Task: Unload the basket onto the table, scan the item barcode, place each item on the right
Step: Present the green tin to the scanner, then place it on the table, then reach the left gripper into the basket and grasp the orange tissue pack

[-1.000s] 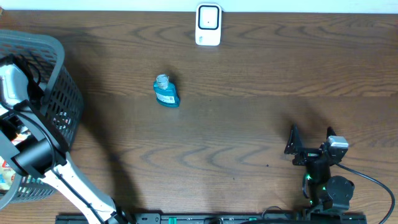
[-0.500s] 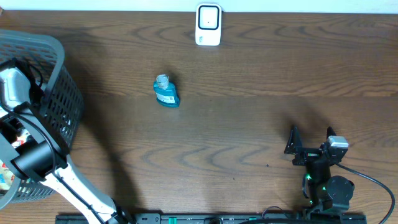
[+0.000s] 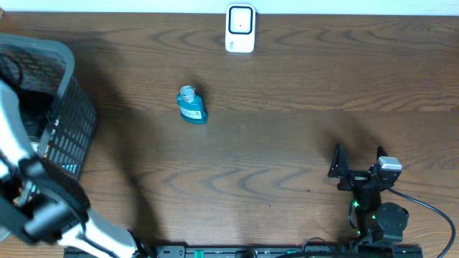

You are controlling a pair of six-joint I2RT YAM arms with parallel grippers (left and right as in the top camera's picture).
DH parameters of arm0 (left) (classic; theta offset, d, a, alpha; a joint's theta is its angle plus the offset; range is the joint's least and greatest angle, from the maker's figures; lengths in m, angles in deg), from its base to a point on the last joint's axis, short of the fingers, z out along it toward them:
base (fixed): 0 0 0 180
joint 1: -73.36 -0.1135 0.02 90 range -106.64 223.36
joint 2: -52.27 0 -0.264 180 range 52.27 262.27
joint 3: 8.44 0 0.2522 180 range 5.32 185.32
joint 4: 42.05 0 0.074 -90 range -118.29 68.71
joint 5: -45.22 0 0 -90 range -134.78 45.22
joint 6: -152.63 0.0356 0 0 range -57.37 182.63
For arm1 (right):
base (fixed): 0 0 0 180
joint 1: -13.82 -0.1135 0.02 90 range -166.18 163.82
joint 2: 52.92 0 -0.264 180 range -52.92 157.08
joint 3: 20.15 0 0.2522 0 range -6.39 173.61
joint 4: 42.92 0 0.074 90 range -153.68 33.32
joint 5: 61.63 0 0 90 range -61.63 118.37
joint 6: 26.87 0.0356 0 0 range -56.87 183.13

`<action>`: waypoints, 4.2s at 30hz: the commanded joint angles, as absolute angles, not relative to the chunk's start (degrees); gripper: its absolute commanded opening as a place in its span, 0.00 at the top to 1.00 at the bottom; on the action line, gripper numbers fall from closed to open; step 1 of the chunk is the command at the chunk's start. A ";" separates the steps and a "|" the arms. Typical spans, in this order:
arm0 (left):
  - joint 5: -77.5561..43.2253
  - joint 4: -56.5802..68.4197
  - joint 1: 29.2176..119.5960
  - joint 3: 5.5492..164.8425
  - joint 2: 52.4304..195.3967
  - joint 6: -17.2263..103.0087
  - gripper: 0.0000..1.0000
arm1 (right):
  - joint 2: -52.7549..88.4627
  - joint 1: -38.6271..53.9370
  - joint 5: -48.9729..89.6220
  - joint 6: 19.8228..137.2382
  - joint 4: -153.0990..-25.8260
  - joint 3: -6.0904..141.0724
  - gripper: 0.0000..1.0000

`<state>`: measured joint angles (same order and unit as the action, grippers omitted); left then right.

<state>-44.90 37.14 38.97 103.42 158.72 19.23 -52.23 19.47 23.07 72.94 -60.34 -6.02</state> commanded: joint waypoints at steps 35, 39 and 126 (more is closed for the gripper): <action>-39.98 23.66 102.33 104.56 133.85 20.28 0.47 | -52.54 19.03 23.35 72.28 -60.58 -6.07 0.01; -46.13 24.14 110.48 104.56 144.89 23.21 0.47 | -52.54 19.03 23.35 72.26 -60.58 -6.07 0.01; -74.45 29.56 45.09 103.99 130.53 24.41 0.02 | -52.54 19.03 23.35 72.28 -60.58 -6.07 0.01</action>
<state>-82.12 28.27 51.07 103.73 126.98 30.60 -52.23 19.47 23.07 72.94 -60.34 -6.02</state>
